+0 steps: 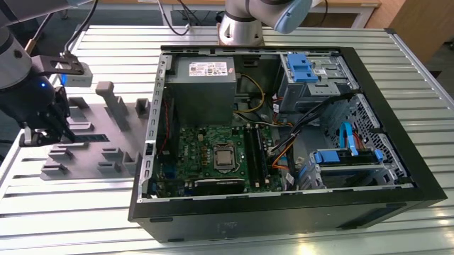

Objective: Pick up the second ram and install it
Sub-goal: 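Pick up the second ram and move it above second insertion slot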

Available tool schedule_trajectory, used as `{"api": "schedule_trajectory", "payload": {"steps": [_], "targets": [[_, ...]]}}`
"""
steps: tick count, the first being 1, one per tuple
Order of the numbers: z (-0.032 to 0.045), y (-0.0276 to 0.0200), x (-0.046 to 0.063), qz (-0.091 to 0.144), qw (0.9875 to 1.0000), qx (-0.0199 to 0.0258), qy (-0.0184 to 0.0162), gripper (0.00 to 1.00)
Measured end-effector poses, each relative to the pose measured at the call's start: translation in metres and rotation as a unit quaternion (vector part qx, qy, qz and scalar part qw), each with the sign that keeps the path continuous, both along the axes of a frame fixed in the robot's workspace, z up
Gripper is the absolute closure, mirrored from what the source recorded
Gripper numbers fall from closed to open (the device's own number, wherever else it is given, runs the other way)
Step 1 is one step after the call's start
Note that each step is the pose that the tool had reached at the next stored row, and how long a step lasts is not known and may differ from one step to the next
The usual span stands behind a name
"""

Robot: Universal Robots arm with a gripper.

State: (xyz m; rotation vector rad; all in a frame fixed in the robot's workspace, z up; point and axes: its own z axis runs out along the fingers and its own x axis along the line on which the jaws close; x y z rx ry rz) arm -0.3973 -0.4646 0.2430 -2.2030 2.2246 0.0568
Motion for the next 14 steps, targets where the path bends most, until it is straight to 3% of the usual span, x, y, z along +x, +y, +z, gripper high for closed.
{"api": "schedule_trajectory", "payload": {"steps": [14], "targets": [[0.0057, 0.0000, 0.0000, 0.000, 1.0000, 0.0000, 0.0000, 0.86]]}}
